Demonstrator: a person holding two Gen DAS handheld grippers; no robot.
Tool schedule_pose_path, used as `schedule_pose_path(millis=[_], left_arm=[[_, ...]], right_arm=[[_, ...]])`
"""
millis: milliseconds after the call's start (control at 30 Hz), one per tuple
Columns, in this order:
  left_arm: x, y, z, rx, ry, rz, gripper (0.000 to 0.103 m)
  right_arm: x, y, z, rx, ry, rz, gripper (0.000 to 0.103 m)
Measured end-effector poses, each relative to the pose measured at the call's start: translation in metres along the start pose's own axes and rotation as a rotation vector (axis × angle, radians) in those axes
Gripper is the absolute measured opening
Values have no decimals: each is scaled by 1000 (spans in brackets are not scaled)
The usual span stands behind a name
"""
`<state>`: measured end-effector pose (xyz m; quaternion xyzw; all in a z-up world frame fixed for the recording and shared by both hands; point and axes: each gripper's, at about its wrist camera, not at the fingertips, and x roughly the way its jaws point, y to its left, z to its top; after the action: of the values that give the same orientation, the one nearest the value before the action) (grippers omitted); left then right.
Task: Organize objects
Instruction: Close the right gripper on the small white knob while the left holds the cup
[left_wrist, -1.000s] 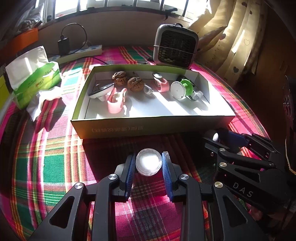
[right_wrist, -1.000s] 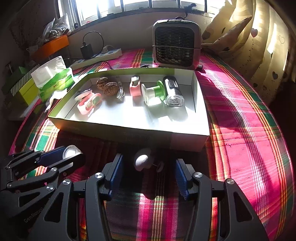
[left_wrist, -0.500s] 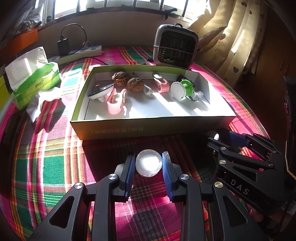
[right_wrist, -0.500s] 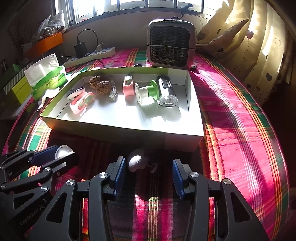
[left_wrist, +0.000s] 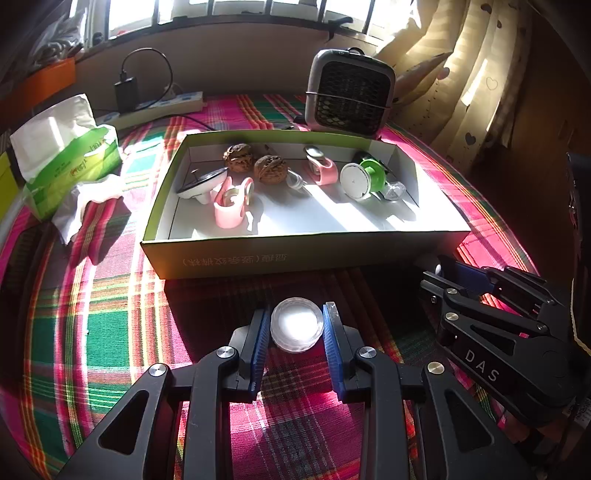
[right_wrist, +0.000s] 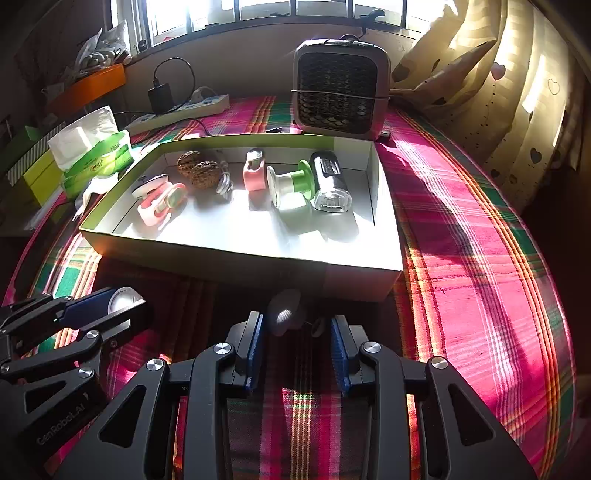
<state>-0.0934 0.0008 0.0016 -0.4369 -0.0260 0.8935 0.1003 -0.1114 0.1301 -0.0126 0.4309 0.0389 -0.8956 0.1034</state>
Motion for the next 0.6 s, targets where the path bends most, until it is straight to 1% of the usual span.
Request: schedule_pose_path(millis=[600], left_arm=[[-1, 0, 0, -4, 0, -2, 26]], right_arm=[[0, 0, 0, -5, -1, 8, 33]])
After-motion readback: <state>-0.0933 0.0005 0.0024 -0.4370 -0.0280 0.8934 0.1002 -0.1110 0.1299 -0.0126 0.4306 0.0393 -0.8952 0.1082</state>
